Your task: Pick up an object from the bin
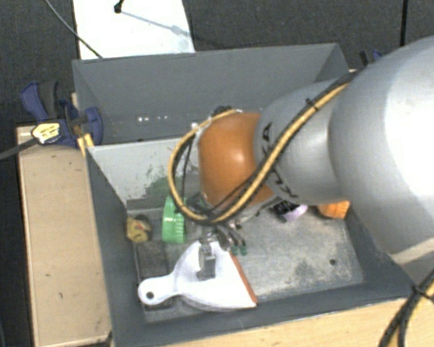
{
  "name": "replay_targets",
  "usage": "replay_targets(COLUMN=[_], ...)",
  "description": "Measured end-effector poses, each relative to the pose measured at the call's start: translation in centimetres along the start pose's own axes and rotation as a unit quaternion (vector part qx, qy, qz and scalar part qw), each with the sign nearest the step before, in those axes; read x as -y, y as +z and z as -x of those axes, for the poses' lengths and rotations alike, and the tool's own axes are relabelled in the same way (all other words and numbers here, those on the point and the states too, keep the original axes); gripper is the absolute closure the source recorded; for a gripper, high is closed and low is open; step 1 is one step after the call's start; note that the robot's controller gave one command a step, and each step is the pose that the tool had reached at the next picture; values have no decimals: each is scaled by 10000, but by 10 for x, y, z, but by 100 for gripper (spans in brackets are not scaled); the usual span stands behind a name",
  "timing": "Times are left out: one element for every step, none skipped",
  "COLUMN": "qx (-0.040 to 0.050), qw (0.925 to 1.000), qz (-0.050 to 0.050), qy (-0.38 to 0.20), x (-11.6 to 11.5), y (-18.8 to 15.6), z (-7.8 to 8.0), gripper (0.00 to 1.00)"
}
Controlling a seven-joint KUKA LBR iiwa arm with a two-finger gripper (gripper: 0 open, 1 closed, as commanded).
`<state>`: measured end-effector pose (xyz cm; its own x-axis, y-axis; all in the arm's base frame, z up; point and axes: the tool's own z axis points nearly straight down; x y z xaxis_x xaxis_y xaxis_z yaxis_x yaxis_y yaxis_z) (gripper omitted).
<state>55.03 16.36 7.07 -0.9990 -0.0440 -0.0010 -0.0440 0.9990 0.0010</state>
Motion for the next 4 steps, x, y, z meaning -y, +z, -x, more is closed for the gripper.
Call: replay_targets(qx=[-4,17,29,20], qw=[9941,9804,9965,9998], qz=[-7,2,4,2], qy=[-1087,-1971,-834,-178], x=[-17,-26,-32,-43], y=[-3,-1,-1,0], z=[-11,-24,-35,-31], gripper=[0,0,0,0])
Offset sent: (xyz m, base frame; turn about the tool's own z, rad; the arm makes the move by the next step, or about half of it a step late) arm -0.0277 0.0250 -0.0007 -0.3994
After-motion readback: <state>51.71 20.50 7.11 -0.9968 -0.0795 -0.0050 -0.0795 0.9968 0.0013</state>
